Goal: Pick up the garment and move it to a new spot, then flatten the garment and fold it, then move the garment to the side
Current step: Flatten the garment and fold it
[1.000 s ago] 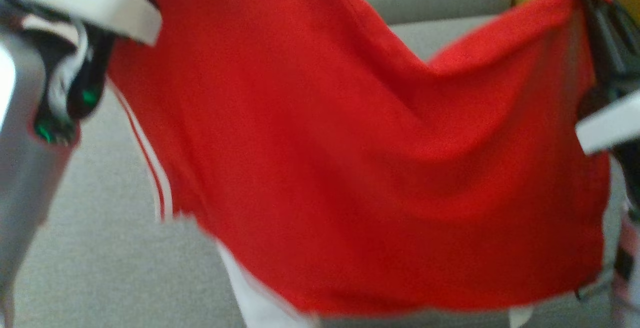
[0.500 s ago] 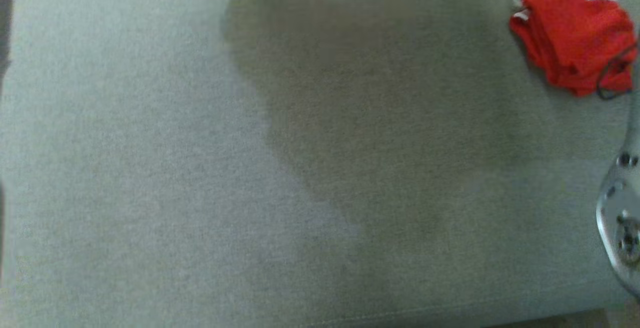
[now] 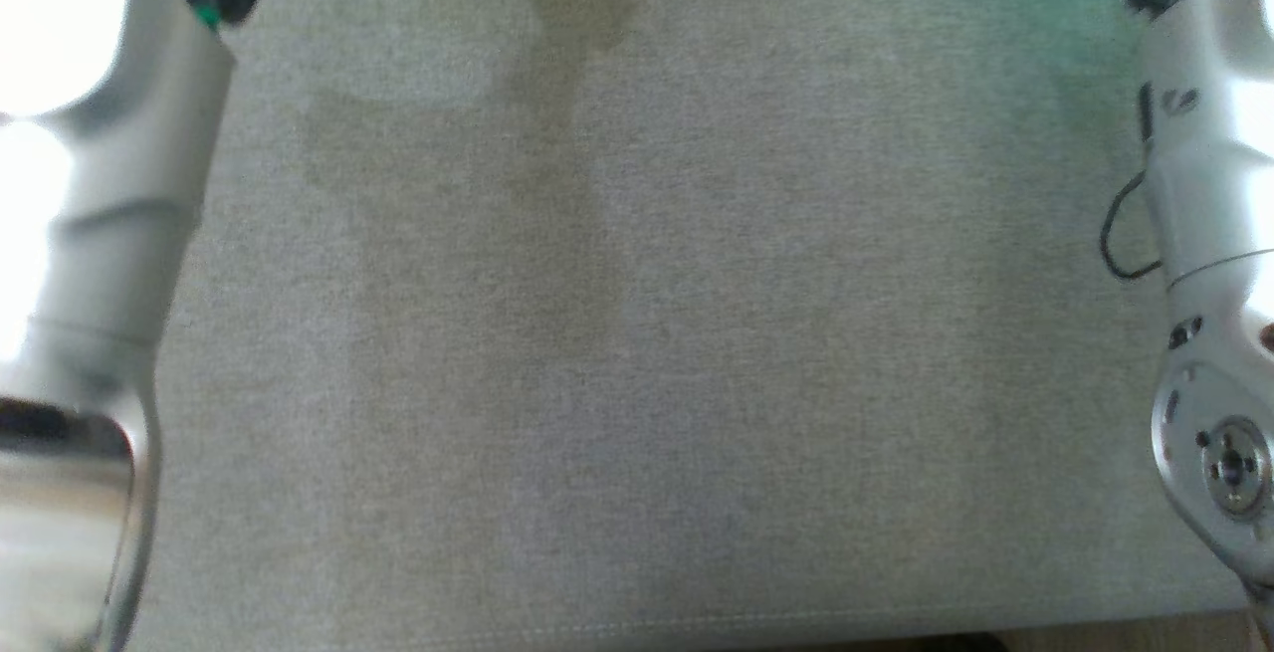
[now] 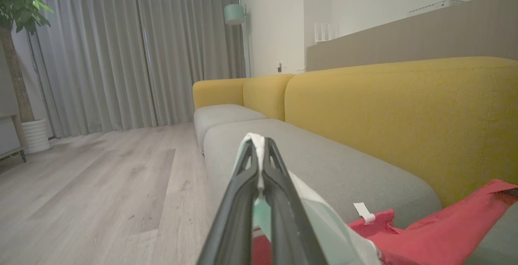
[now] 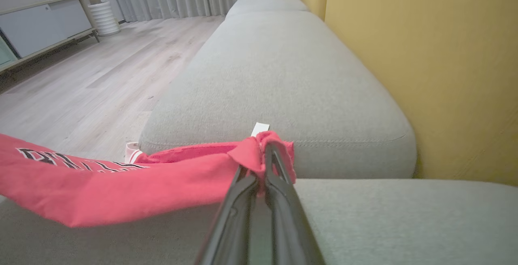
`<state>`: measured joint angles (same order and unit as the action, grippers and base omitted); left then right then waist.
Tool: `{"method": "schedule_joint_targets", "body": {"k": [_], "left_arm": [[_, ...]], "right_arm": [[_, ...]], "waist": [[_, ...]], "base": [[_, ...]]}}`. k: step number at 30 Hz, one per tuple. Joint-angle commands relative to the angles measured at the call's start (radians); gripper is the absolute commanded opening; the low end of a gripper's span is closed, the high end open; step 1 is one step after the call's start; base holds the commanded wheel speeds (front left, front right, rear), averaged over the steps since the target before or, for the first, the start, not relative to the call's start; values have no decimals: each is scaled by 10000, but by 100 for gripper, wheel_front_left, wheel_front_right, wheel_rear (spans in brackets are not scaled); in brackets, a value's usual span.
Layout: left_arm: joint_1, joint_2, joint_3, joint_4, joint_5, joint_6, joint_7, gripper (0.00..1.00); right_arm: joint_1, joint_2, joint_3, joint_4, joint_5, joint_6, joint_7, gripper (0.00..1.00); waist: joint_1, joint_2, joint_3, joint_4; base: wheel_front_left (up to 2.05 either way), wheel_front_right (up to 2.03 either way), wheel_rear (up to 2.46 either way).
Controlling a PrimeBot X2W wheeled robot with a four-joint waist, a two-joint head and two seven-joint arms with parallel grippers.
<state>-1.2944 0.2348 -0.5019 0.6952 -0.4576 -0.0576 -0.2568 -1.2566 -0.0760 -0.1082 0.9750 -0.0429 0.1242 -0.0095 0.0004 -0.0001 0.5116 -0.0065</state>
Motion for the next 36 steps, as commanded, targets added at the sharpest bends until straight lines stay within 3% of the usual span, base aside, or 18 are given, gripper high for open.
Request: {"method": "schedule_joint_targets", "body": {"k": [1, 4, 11, 17, 26, 36], "left_arm": [[-36, 389, 454, -524, 61, -77, -44, 0], [1122, 559, 950, -1377, -7, -300, -46, 0], [3292, 1215, 1665, -3011, -135, -311, -47, 0], [6295, 1829, 1895, -5091, -124, 221, -42, 0], [11291, 1771, 1921, -8214, -746, 1683, 328, 0], [14262, 1999, 1345, -10071, -832, 2427, 1035, 0]], "right_arm": [[9, 252, 236, -99, 222, 65, -326, 0], [422, 255, 691, 487, 922, 65, -1128, 0], [1563, 256, 1458, 457, 1989, 65, -2024, 0], [3575, 257, 1521, -465, 2805, 65, -2385, 0], [7624, 257, 931, -3317, 3235, 65, -2352, 0], [12324, 257, 119, -7898, 3607, 65, -412, 0]], "waist": [[-4, 1, 255, 178], [-4, 1, 161, 142], [-4, 1, -383, -61], [-4, 1, -1407, -145], [-4, 1, -3219, 99], [-4, 1, -4209, 486]], "base": [[0, 0, 0], [0, 0, 0], [0, 0, 0], [0, 0, 0], [0, 0, 0], [0, 0, 0]]}}
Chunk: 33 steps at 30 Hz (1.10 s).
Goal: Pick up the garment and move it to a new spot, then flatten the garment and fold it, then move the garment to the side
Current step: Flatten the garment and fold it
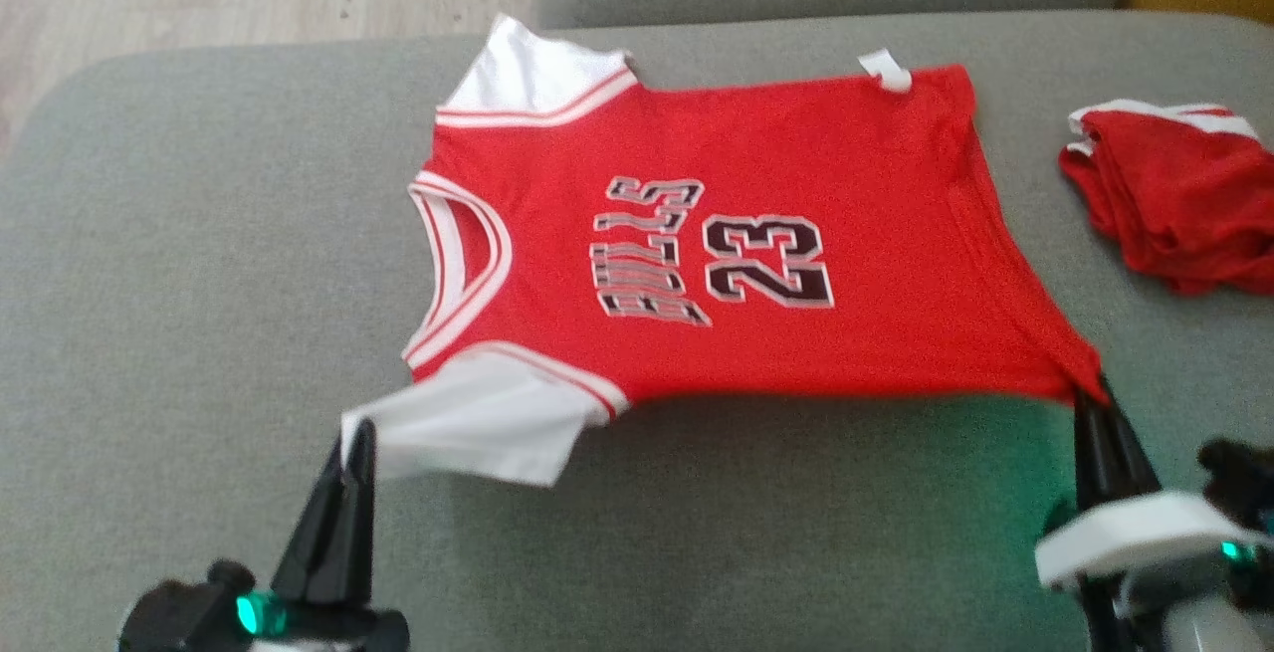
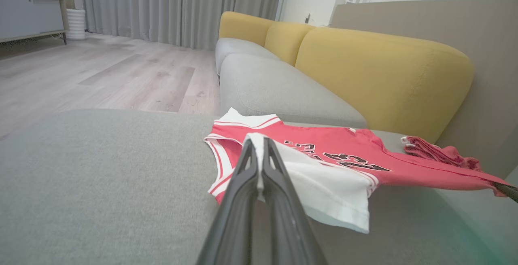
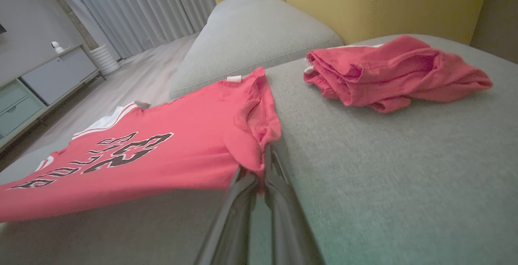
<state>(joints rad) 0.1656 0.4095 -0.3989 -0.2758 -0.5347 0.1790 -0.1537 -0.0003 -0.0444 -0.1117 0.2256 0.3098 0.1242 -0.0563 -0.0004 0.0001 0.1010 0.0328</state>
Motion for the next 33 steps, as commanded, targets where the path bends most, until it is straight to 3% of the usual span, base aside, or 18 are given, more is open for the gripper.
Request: {"method": "schedule_joint_targets", "body": {"k": [1, 5, 14, 23, 33], "left_arm": [[-264, 268, 261, -392, -69, 55, 52, 0], [-365, 202, 13, -89, -110, -83, 195, 0], [-1492, 124, -379, 1338, -93, -684, 468, 0], [-4179, 295, -726, 2665, 235, -1569, 1464, 0], [-7148, -311, -631, 5298, 408, -2054, 1252, 0]], "right_arm": [[34, -59, 126, -671, 87, 65, 248, 0], [450, -59, 79, -1173, -5, 65, 841, 0], [-257, -59, 334, -608, -745, 65, 1857, 0], [-2098, -59, 213, -244, -1667, 65, 3150, 0], [-4082, -59, 256, 1144, -1866, 65, 3446, 0]], "waist": [[4, -1, -107, 94], [4, -1, -52, 31], [4, -1, 270, -139], [4, -1, 748, -221], [4, -1, 1357, -467]], "base": [[0, 0, 0], [0, 0, 0], [0, 0, 0], [0, 0, 0], [0, 0, 0]]}}
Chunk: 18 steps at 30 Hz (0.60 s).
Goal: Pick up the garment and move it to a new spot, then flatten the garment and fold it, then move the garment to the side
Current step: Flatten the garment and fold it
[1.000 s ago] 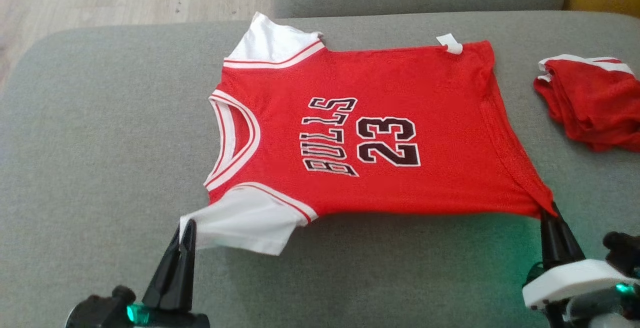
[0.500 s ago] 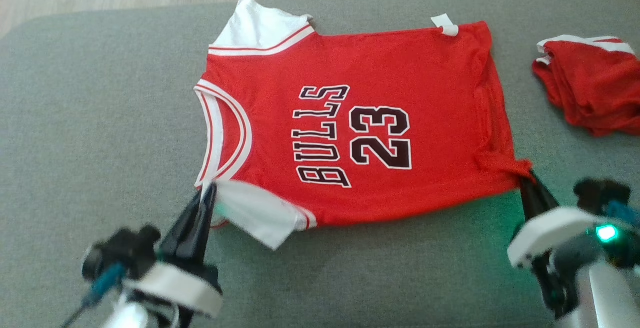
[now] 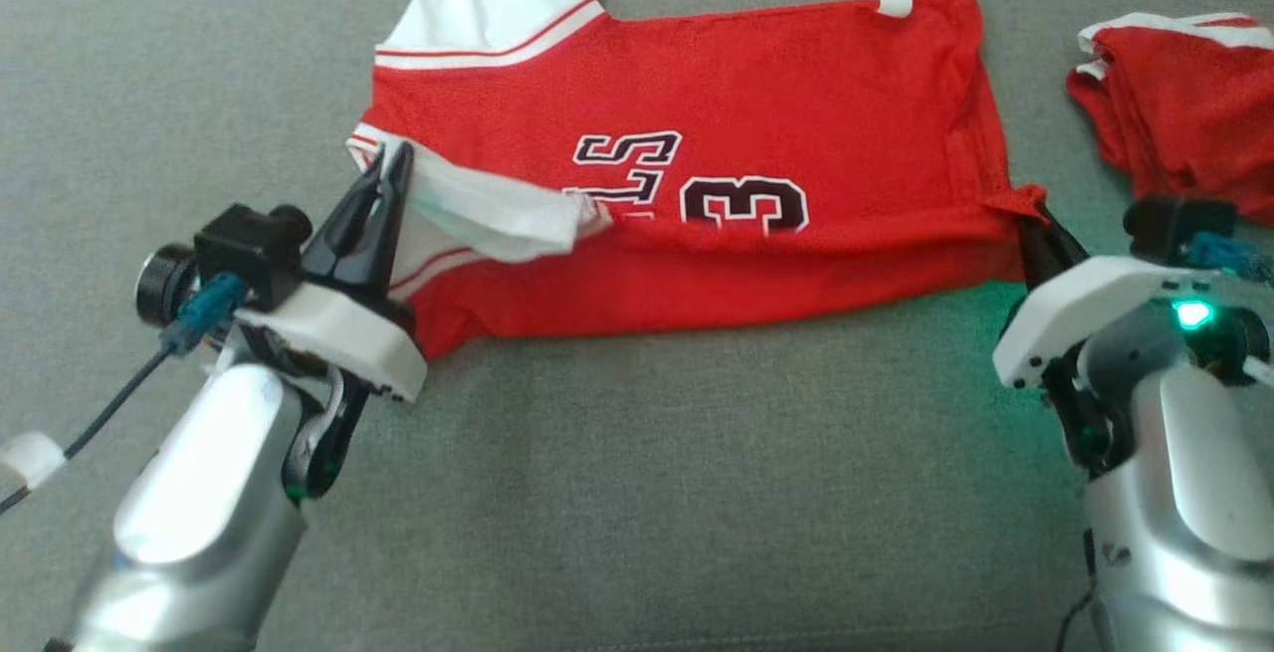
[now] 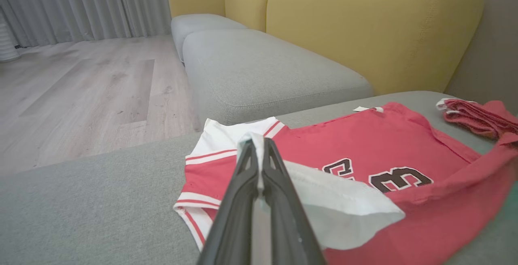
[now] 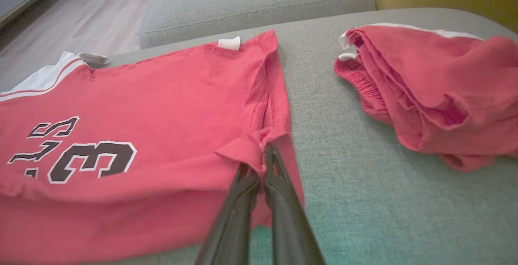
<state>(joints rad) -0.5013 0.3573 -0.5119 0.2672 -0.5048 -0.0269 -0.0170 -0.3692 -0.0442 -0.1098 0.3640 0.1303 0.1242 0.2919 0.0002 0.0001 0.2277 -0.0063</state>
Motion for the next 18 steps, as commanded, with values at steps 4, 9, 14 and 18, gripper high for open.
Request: {"method": "schedule_joint_targets", "body": {"k": [4, 9, 14, 18], "left_arm": [[-1031, 12, 557, 689, 222, 14, -629, 0], [-1520, -183, 556, 1537, 339, -9, -1210, 0], [-1905, -347, 681, 2188, 412, 101, -1850, 10], [-2045, -453, 660, 2461, 476, -86, -2199, 100]], "right_arm": [[-908, -60, 327, 363, -38, 65, -187, 0], [-1341, -60, 431, 982, 28, 65, -401, 3], [-1699, -60, 513, 1351, 318, 65, -865, 100], [-1799, -60, 645, 1498, 448, 65, -1273, 100]], "waist": [[-2, -1, 249, -165], [-2, -1, 356, -215], [-2, -1, 425, -238], [-2, -1, 426, -235]], "base": [[0, 0, 0], [0, 0, 0], [0, 0, 0], [0, 0, 0]]}}
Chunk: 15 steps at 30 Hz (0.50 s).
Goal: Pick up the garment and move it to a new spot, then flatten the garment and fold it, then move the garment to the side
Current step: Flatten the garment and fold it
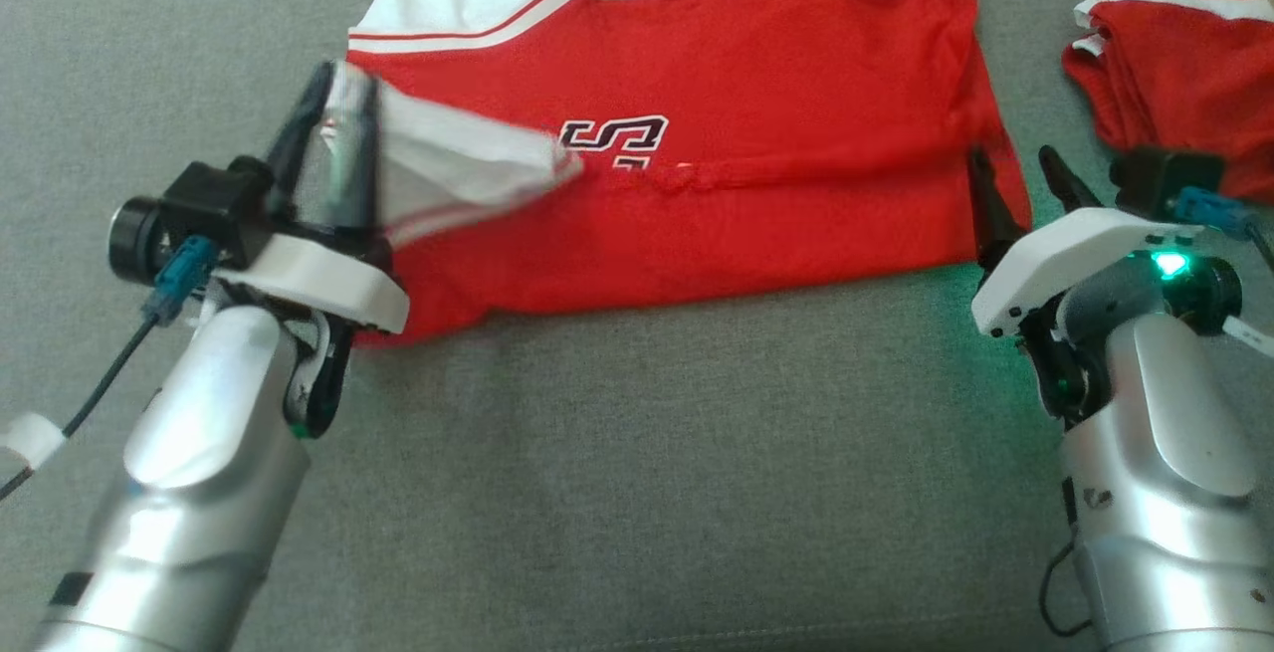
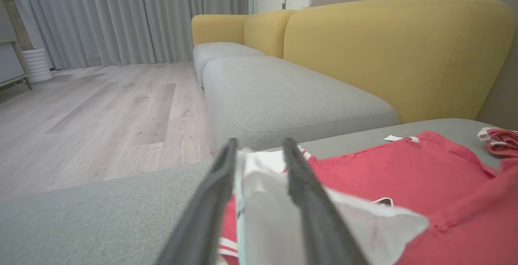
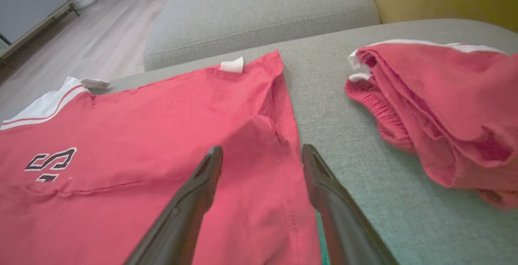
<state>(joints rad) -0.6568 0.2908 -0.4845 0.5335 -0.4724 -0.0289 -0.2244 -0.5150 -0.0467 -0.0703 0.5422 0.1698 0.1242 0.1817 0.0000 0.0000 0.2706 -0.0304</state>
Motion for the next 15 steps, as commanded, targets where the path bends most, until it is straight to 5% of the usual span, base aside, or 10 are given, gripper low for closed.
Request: {"method": "schedule_joint_targets", "body": {"k": [1, 8, 15], "left_arm": [[-491, 173, 379, -190, 162, -122, -184, 100], [68, 11, 614, -584, 54, -94, -339, 100], [2443, 70, 1247, -1968, -519, 561, -289, 100]], "right_arm": [[-324, -35, 264, -299, 70, 65, -273, 100], [236, -35, 298, -860, 212, 65, -855, 100], [1842, -35, 109, -2303, 377, 65, -1060, 100]], "waist": [[0, 0, -12, 14], [0, 0, -159, 83], [0, 0, -352, 208]], "base": [[0, 0, 0], [0, 0, 0], [0, 0, 0]]}}
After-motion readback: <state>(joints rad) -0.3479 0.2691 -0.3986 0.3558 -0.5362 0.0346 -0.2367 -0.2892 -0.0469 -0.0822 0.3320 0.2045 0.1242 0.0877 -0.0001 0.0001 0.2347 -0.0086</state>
